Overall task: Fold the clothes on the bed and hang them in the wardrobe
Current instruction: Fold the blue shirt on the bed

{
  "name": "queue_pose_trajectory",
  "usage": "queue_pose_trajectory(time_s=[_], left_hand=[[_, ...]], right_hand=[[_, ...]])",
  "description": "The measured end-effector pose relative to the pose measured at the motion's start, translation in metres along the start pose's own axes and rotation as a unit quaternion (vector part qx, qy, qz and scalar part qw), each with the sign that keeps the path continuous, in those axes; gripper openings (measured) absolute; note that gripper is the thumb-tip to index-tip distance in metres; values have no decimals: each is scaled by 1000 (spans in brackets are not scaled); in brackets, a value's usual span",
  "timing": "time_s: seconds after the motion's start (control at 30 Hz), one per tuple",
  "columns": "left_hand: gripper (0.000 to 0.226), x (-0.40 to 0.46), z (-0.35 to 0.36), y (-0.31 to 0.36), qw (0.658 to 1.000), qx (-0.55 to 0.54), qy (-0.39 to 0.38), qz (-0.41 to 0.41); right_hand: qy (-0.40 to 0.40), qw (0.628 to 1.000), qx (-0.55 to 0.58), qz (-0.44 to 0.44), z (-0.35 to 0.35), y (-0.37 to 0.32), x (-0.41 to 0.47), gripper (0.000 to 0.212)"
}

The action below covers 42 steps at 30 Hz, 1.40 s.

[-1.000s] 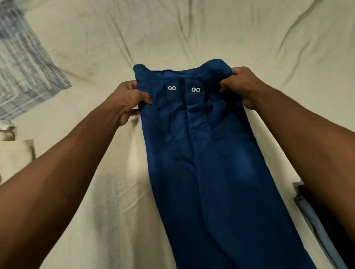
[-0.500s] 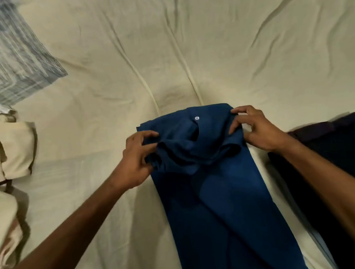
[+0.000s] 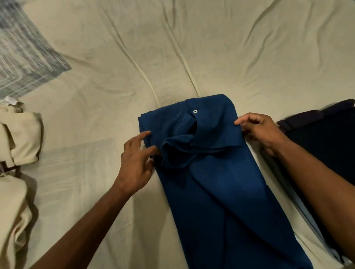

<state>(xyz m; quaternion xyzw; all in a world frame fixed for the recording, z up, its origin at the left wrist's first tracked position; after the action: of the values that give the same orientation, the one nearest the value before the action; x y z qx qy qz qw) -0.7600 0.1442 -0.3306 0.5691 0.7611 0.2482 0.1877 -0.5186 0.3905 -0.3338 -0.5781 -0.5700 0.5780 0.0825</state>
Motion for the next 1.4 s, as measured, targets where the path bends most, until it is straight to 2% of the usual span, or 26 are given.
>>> queue_pose_trajectory(time_s=[0.1,0.13,0.17,0.23,0.3,0.37,0.43,0.53,0.6,0.7,0.77,0.87,0.9,0.93,1.0,1.07,1.13,1.27,1.4], left_hand=[[43,-4,2,4,999,30,20,2],[44,-4,1,5,999,-8,43,-16],[42,-5,1,4,993,-75,68,-61],[31,-9,5,-3,943,-241,114,-200],[26,-13,15,-7,869,-357,150,-310],[38,-12,20,-9,832,-391,160,-360],[49,-8,23,-8,816,-399,150,-391],[49,-2,32,1,785,-444,117,-416],[44,2,37,8,761,-482,92,-424],[28,3,43,16,723,-534,64,-434],[17,3,39,23,699,-587,65,-403],[16,-8,33,30,656,-664,70,-352],[17,-16,35,30,654,-663,65,-358],[18,-28,42,30,668,-639,52,-378],[20,-50,59,20,728,-537,29,-426],[23,-57,67,13,755,-477,34,-449],[27,-52,65,17,763,-482,48,-428],[53,-50,63,27,785,-469,73,-397],[41,-60,75,33,741,-526,81,-410]], right_hand=[[37,999,16,33,-1,2,-1,17],[37,998,29,44,2,4,-2,9],[27,997,40,55,6,5,-4,11],[10,995,39,90,16,7,-7,26],[7,993,22,114,21,4,-9,25],[7,991,15,133,23,-1,-8,22],[-2,987,0,159,26,-4,-8,26],[-9,988,-16,154,32,-10,-6,31],[-8,991,10,135,36,-13,-3,31],[-42,984,73,156,40,-12,-7,28],[-75,971,129,189,35,-14,-14,20],[-109,949,215,202,17,-14,-22,9],[-111,951,202,205,13,-10,-24,9],[-113,957,158,216,10,0,-28,9],[-109,964,44,239,10,24,-35,11],[-99,963,-21,249,10,43,-35,21],[-96,966,0,240,10,51,-36,26],[-110,966,77,219,18,56,-44,33],[-128,949,182,224,25,65,-59,37]])
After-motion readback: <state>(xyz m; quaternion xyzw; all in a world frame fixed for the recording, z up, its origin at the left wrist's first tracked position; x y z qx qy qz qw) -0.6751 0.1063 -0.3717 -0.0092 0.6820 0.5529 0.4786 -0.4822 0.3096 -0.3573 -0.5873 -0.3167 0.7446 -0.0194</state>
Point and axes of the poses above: each hand's wrist, its own x-axis towards the middle knuckle, its own z-axis out of the palm, y = z × x, the point moved 7 cm from there along x, towards the middle knuckle, and after that the axes turned 9 degrees about z, right-handed, at the moved point
